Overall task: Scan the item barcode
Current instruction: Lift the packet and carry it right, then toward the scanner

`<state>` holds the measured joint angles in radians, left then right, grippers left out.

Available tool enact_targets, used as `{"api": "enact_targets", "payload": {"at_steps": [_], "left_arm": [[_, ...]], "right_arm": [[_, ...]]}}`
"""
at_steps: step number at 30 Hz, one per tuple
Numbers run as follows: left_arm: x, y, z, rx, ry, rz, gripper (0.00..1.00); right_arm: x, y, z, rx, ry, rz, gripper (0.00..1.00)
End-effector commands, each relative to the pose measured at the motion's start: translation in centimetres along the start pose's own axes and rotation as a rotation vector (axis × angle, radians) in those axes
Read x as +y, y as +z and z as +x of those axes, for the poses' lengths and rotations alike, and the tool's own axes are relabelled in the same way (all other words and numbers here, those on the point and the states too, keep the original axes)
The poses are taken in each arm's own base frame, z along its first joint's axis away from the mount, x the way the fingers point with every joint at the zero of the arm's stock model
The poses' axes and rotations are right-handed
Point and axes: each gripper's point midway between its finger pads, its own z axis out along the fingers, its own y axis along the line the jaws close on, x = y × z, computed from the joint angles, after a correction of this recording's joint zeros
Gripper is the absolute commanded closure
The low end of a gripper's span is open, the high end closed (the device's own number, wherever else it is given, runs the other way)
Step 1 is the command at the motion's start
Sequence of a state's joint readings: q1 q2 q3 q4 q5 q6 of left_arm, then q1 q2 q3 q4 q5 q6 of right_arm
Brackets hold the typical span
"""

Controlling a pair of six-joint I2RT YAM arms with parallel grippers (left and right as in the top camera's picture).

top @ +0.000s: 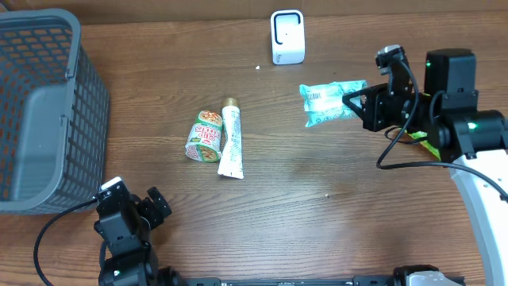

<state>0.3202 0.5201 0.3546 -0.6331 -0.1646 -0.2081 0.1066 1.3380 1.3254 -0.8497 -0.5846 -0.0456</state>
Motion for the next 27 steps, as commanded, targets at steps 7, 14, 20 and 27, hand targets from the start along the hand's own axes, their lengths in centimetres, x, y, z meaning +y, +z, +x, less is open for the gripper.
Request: {"api": "enact_targets", "payload": {"at_steps": [7,14,20,27], "left_arm": [[-0.3,-0.4,-0.8,-0.021,-0.008,0.014,0.00],[-0.3,-0.4,-0.8,-0.021,-0.008,0.014,0.01],[-0.3,-0.4,-0.8,-0.021,-0.008,0.014,0.00],[-0.3,-0.4,-0.8,-0.021,-0.008,0.014,0.01]], "right_arm": [[2.9,-1.0,-1.7,-0.045,-0.078,-0.038,0.96],[6.7,-3.5,-4.4,-0.109,-0.135,-0.171,0.96],[8.1,-5.5,-5.4,-0.126,-0.151,-0.174,0.96],[8.3,-5.9,-4.6,-0.100,-0.131,-0.173,0.96]]}}
